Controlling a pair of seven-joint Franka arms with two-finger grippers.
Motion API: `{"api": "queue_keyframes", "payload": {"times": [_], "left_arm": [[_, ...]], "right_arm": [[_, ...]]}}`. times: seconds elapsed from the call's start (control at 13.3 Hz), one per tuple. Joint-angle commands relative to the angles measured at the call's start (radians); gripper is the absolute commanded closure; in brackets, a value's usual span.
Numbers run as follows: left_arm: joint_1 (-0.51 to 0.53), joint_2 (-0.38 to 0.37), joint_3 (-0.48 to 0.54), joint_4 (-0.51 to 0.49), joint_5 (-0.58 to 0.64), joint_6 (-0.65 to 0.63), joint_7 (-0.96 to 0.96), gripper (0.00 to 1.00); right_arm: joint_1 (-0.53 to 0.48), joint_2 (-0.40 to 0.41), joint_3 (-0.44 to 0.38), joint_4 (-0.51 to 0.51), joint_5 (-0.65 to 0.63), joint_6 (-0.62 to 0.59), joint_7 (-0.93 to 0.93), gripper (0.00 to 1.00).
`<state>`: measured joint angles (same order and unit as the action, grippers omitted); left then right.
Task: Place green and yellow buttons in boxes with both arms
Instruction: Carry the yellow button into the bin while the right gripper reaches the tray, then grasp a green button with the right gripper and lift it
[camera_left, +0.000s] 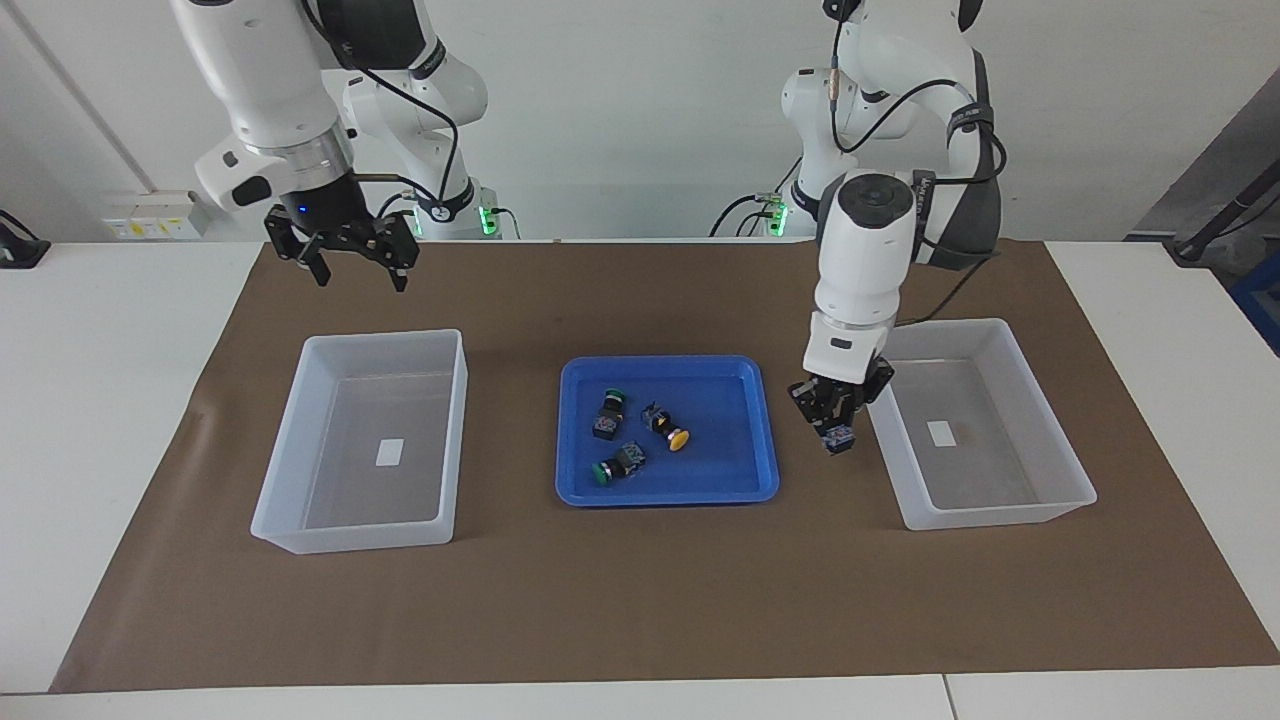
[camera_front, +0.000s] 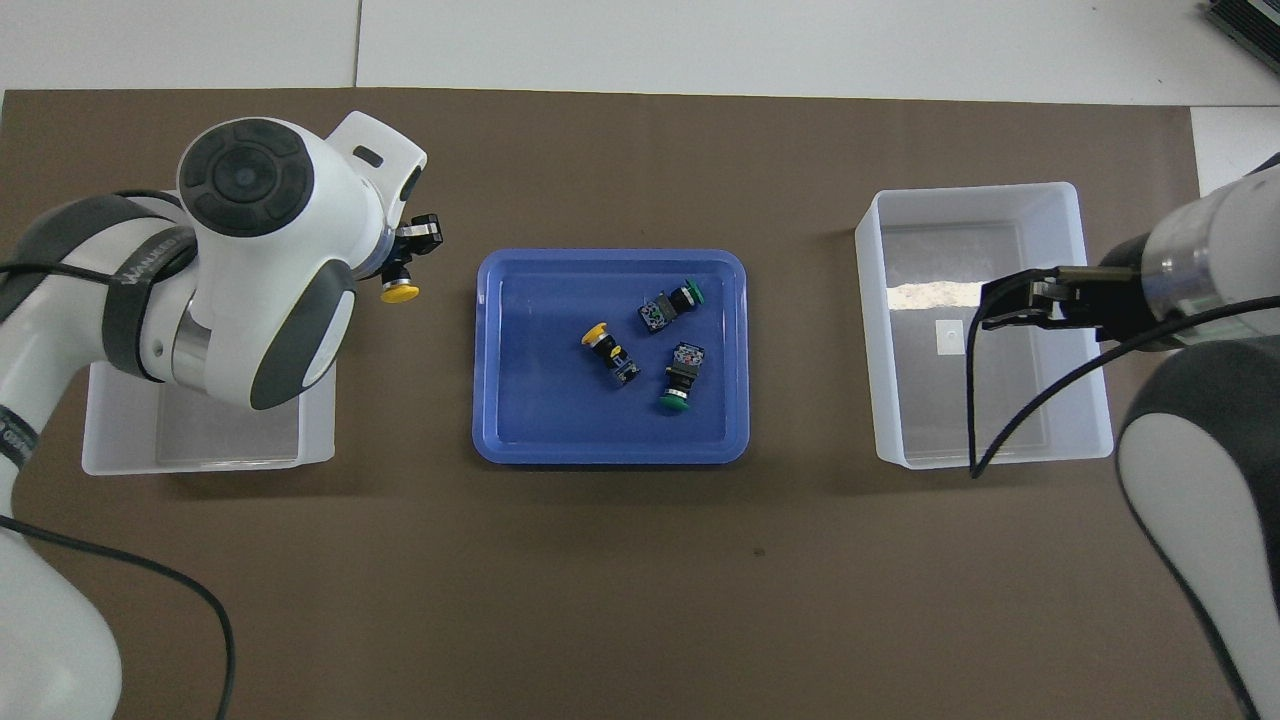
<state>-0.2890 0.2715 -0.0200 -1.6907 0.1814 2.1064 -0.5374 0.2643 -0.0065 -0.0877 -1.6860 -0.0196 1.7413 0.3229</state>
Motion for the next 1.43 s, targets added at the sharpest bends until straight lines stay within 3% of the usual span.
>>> {"api": "queue_keyframes", "payload": {"times": [0.0, 0.23, 0.45, 0.6, 0.98, 1.35], "left_arm": [[0.094, 0.005, -0.011, 0.052, -0.072, -0.063, 0.227, 1.00], [0.169, 0.009, -0.006, 0.065, -0.109, -0.052, 0.396, 1.00], [0.241, 0.003, -0.006, -0.016, -0.111, 0.061, 0.520, 1.00], [0.290, -0.001, -0.006, -0.093, -0.111, 0.118, 0.568, 1.00], [0.306, -0.011, -0.006, -0.265, -0.111, 0.285, 0.574, 1.00], [0.306, 0.044, -0.006, -0.274, -0.112, 0.382, 0.559, 1.00]], "right_arm": [[0.102, 0.130, 0.002, -0.014, 0.012, 0.163, 0.169, 0.00], [0.207, 0.290, 0.002, -0.020, 0.012, 0.386, 0.358, 0.00], [0.211, 0.347, 0.003, -0.050, 0.012, 0.495, 0.361, 0.00], [0.257, 0.358, 0.003, -0.108, 0.018, 0.564, 0.389, 0.00], [0.349, 0.347, 0.003, -0.198, 0.021, 0.580, 0.469, 0.00], [0.378, 0.352, 0.003, -0.264, 0.023, 0.622, 0.490, 0.00]]}}
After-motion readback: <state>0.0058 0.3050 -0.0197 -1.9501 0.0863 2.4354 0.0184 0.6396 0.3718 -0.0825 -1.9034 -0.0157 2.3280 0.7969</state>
